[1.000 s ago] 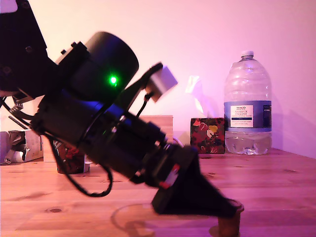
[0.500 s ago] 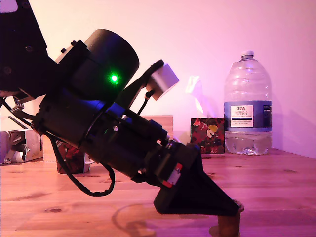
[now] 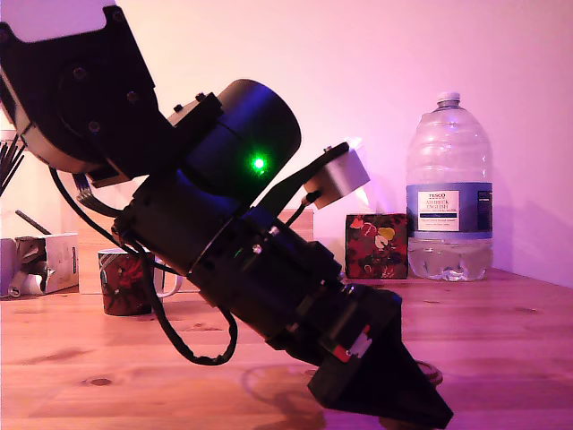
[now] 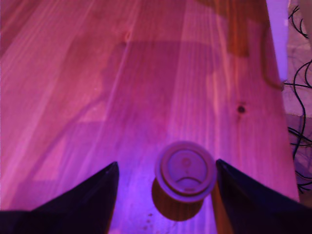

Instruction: Pick up the coffee capsules from the table one by one and drop them inside the nearest coffee cup

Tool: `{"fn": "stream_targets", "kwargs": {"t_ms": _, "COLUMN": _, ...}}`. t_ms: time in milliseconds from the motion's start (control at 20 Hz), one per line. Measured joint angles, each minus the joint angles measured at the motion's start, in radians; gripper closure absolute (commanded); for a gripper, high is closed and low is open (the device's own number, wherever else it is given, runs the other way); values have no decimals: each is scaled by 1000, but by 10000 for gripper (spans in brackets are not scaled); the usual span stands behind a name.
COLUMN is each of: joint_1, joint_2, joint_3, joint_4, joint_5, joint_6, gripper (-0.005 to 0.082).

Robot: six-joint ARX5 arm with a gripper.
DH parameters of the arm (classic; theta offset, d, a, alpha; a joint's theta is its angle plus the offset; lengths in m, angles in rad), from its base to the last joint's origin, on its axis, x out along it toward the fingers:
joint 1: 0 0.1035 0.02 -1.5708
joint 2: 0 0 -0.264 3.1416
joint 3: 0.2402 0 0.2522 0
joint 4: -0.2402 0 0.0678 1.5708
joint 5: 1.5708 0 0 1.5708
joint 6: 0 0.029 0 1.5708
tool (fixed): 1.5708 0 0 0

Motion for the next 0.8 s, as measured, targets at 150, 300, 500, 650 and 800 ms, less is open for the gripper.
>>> {"fn": "stream_targets", "kwargs": {"t_ms": 150, "joint_1": -4, "joint_2": 0, "joint_3": 0, "joint_4": -2, "joint_5": -1, "joint_6": 0, "gripper": 296}}
{"fn": "stream_targets", "kwargs": {"t_ms": 300, "joint_1": -5, "joint_2": 0, "joint_3": 0, "joint_4": -6, "joint_5": -1, "joint_6": 11, "gripper": 477}}
{"fn": "stream_targets", "kwargs": {"t_ms": 500, "joint_1": -11, "joint_2": 0, "joint_3": 1, "joint_4": -17, "joint_5": 1, "joint_6": 31, "gripper": 593}}
{"fn": "stream_targets", "kwargs": {"t_ms": 650, "joint_1": -11, "joint_2": 0, "joint_3": 1, "joint_4": -19, "joint_5": 3, "joint_6": 33, "gripper": 648}}
{"fn": "stream_targets", "kwargs": {"t_ms": 800, "joint_1": -11, "joint_2": 0, "joint_3": 2, "joint_4": -19, "joint_5": 3, "joint_6": 33, "gripper": 697}}
